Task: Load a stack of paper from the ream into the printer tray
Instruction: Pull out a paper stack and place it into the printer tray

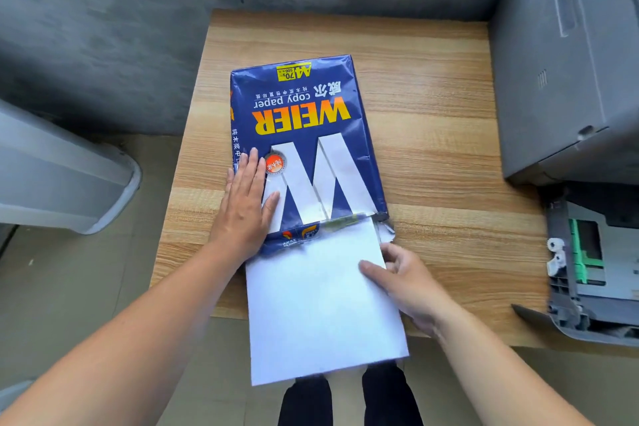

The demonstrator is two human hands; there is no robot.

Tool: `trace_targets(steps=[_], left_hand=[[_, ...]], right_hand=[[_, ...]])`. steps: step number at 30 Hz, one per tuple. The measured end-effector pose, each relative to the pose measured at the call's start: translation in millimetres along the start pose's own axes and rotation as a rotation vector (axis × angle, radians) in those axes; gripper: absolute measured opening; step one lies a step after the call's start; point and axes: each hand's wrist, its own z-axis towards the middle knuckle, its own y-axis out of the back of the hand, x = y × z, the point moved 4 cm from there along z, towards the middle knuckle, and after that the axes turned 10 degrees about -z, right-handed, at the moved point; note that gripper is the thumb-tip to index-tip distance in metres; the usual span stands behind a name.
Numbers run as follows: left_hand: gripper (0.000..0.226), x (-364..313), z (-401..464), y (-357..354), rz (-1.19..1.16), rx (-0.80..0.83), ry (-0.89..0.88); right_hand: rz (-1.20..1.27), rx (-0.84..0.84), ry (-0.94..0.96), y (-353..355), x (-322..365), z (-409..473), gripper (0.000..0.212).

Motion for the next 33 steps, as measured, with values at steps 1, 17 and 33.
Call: trace_targets(steps=[1,17,33], left_hand=[[0.064,0,0,-1,0.011,0.001,0.003],[0.051,-113,-52,53,-0.604,-0.205,0.227],[0.072,-432,-102,-94,-1.032,0.345,0.213]], right_hand=[[-0.016,-0.021,0.03,-3,2,2,0.019],[0.314,-0.3,0.147,106,-76,-190,0.076],[-0.07,-0.634,0.163,330,-86,-243,0.055]])
